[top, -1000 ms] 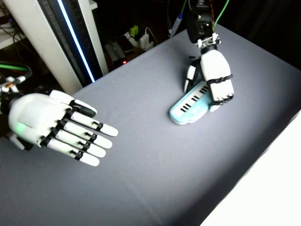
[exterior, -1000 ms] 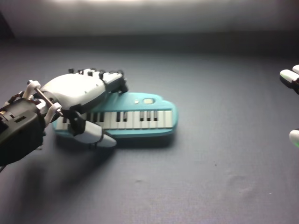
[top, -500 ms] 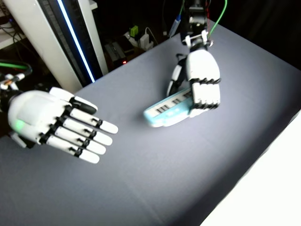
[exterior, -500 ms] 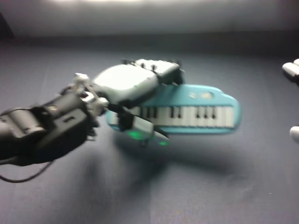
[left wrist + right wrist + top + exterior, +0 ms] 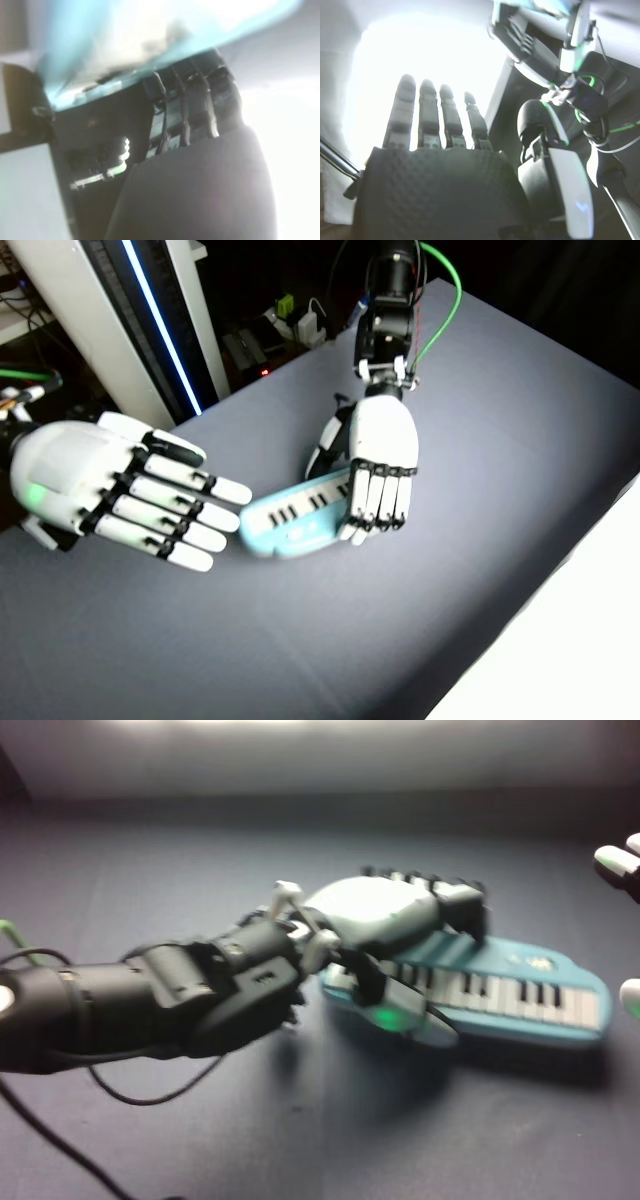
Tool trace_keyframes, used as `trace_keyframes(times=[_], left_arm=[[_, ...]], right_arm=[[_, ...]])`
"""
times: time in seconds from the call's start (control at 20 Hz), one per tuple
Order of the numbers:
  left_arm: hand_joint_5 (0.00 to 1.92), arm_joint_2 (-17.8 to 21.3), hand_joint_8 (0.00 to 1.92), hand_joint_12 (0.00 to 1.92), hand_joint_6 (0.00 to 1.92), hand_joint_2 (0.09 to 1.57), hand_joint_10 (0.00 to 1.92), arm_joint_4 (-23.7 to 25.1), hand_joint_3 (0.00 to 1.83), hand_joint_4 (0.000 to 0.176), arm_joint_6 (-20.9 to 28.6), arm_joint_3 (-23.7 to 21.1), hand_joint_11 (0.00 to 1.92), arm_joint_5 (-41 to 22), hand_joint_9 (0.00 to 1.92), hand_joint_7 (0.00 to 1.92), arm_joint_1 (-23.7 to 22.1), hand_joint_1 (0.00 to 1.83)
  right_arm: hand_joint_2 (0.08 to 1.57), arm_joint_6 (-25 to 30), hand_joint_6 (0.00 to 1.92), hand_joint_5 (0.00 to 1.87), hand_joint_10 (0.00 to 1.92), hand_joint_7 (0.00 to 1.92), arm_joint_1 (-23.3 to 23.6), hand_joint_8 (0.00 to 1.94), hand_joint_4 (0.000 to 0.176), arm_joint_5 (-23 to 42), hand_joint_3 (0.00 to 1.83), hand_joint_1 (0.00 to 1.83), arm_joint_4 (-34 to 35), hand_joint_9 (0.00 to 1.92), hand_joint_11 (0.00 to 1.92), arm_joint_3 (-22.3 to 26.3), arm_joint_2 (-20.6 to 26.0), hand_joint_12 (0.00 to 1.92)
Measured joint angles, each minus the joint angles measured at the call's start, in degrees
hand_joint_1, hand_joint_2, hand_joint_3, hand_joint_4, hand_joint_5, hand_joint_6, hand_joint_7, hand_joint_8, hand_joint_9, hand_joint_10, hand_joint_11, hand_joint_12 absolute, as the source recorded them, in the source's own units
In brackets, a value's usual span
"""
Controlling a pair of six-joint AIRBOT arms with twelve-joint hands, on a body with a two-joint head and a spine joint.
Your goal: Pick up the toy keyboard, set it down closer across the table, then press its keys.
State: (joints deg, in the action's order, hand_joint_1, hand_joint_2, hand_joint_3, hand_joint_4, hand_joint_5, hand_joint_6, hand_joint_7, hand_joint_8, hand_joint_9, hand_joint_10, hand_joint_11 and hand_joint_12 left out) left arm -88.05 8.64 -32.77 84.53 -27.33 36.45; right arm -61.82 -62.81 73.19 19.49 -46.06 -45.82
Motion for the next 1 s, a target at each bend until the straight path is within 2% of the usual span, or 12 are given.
trace_keyframes(times=[0.05, 0.15, 0.25, 0.3, 0.35, 0.4, 0.55, 0.65, 0.7, 0.9, 0.95, 1.0], left_arm=[[0.12, -1.2, 0.21, 1.36, 0.72, 1.18, 0.63, 1.5, 0.00, 0.000, 1.3, 0.7, 0.01, 1.2, 0.19, 0.26, -0.3, 1.00], [0.16, -2.1, 0.05, 1.30, 0.21, 1.18, 0.53, 2.4, 0.00, 0.000, 1.8, 1.5, 0.00, 2.6, 0.15, 0.23, -0.6, 0.96], [0.09, -2.1, 0.00, 1.05, 0.02, 1.13, 0.23, 2.5, 0.00, 0.000, 1.8, 1.8, 0.00, 2.9, 0.09, 0.09, -0.6, 0.88], [0.02, -1.8, 0.00, 0.96, 0.00, 1.08, 0.11, 2.6, 0.00, 0.032, 1.9, 1.7, 0.00, 3.0, 0.05, 0.02, -0.6, 0.84], [0.00, -1.3, 0.00, 0.28, 0.00, 1.03, 0.02, 2.6, 0.00, 0.107, 1.9, 1.2, 0.00, 2.9, 0.01, 0.00, -0.7, 0.77], [0.00, -0.2, 0.00, 0.06, 0.00, 0.98, 0.00, 2.7, 0.00, 0.129, 2.0, 0.4, 0.00, 2.4, 0.00, 0.00, -0.8, 0.71], [0.00, 3.9, 0.00, 0.00, 0.00, 0.96, 0.00, 3.7, 0.00, 0.108, 2.0, -2.4, 0.00, -0.6, 0.00, 0.00, -1.3, 0.58], [0.00, 7.9, 0.00, 0.00, 0.00, 0.96, 0.00, 4.0, 0.00, 0.093, 1.1, -4.9, 0.00, -3.0, 0.00, 0.00, -1.3, 0.49], [0.00, 12.0, 0.00, 0.00, 0.00, 1.03, 0.00, 4.0, 0.02, 0.068, 0.6, -7.1, 0.00, -5.5, 0.00, 0.00, -1.0, 0.36], [0.01, 20.0, 0.00, 0.00, 0.00, 1.27, 0.00, -0.2, 0.06, 0.055, -3.0, -11.4, 0.00, -11.8, 0.00, 0.00, 1.2, 0.47], [0.00, 22.2, 0.00, 0.00, 0.00, 1.33, 0.00, -1.9, 0.03, 0.059, -4.3, -12.5, 0.00, -14.2, 0.00, 0.00, 2.5, 0.46], [0.03, 23.5, 0.00, 0.00, 0.01, 1.36, 0.00, -3.4, 0.03, 0.033, -4.9, -13.1, 0.00, -15.5, 0.00, 0.00, 3.5, 0.47]], right_arm=[[1.39, 0.2, 0.00, 0.00, 0.00, 0.00, 0.0, 0.00, 0.077, 0.2, 0.00, 0.07, -0.2, 0.00, 0.00, 0.0, 0.0, 0.00], [1.38, 0.2, 0.00, 0.00, 0.00, 0.00, 0.0, 0.00, 0.085, 0.2, 0.00, 0.08, -0.9, 0.00, 0.00, 0.0, 0.0, 0.00], [1.39, 0.4, 0.00, 0.00, 0.00, 0.00, 0.0, 0.00, 0.091, 0.2, 0.00, 0.08, -0.8, 0.00, 0.00, 0.0, 0.0, 0.00], [1.39, 0.6, 0.00, 0.00, 0.00, 0.00, 0.0, 0.00, 0.084, 0.3, 0.00, 0.08, -0.9, 0.00, 0.00, 0.0, 0.0, 0.00], [1.39, 0.7, 0.00, 0.00, 0.00, 0.00, 0.0, 0.00, 0.081, 0.3, 0.00, 0.08, -1.3, 0.00, 0.00, 0.0, 0.0, 0.00], [1.38, 0.9, 0.00, 0.00, 0.00, 0.00, 0.0, 0.00, 0.078, 0.3, 0.00, 0.10, -1.8, 0.00, 0.00, 0.0, 0.0, 0.00], [1.38, 1.2, 0.00, 0.00, 0.00, 0.00, 0.0, 0.00, 0.054, 0.2, 0.00, 0.08, -2.2, 0.00, 0.00, 0.2, 0.4, 0.00], [1.38, 1.2, 0.00, 0.00, 0.00, 0.00, 0.0, 0.00, 0.057, 0.3, 0.00, 0.09, -2.6, 0.00, 0.00, 0.5, 0.9, 0.00], [1.39, 1.4, 0.00, 0.00, 0.00, 0.00, -0.3, 0.00, 0.054, 0.4, 0.00, 0.07, -3.5, 0.00, 0.00, 1.0, 1.4, 0.00], [1.39, 1.8, 0.00, 0.00, 0.00, 0.00, -0.3, 0.00, 0.030, -2.1, 0.00, 0.07, -6.0, 0.00, 0.00, 0.8, 1.5, 0.00], [1.37, 1.8, 0.00, 0.00, 0.00, 0.00, -0.1, 0.00, 0.053, -4.0, 0.00, 0.06, -6.7, 0.00, 0.00, 0.6, 1.4, 0.00], [1.37, 1.8, 0.00, 0.00, 0.00, 0.00, 0.3, 0.00, 0.056, -5.6, 0.00, 0.06, -7.2, 0.00, 0.00, 0.3, 1.3, 0.00]])
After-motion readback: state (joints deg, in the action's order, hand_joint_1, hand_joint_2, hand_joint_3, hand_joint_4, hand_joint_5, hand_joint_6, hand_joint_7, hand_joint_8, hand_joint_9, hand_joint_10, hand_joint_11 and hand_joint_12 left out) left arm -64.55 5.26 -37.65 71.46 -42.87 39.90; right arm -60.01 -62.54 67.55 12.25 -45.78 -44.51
